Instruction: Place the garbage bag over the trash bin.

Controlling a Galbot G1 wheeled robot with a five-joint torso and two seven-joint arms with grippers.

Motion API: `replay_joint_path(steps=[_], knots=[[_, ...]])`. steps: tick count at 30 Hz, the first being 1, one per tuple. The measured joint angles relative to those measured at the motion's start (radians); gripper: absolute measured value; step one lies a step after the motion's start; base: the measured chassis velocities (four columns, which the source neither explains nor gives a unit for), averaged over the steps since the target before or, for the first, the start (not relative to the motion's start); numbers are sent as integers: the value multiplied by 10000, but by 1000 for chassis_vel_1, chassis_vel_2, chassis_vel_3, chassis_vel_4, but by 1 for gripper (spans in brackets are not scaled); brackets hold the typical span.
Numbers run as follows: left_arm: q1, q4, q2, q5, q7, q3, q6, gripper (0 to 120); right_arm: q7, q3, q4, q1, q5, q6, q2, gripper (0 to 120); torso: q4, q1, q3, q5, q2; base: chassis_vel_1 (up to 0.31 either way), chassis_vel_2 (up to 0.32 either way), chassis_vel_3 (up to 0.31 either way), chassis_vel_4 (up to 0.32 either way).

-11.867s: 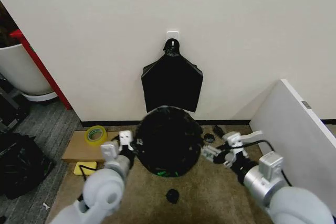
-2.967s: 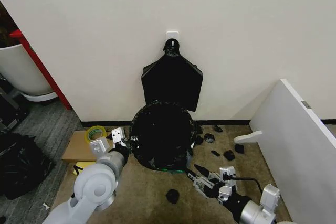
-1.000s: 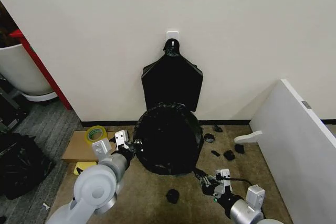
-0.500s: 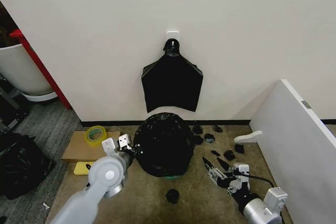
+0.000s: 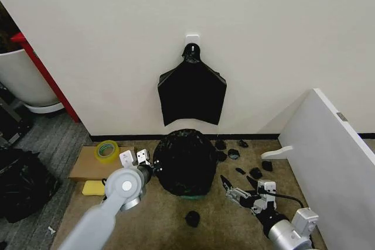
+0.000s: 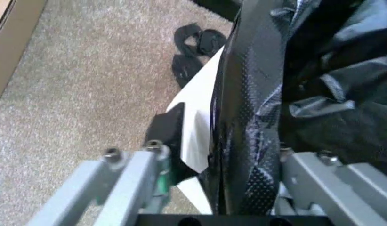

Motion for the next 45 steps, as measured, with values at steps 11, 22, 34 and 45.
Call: replay_joint_path(steps=[11,22,34,45], knots=[[69,-598,227,-19,105,-198,131,72,47,33,-6,58,27,6,19,100,0,0,0,0,0,0,0,0,0],[1084,-2170,852,2251,1911,-558,-916,100,295,-146,-467,512,-1102,395,394,100,-2,0,0,-1,0,0,0,0,0],[4943,-2997,77,10083,5115,-1544,-6429,100,757,-171,-1529,490,-5416,4484,1902,100,0,0,-2,0,0,0,0,0,0],[7669,-2761,-1571,13581,5830,-2103,-9351,100,430,35,-1452,76,-7355,6173,2643,100,0,0,-1,1,1,0,0,0,0]])
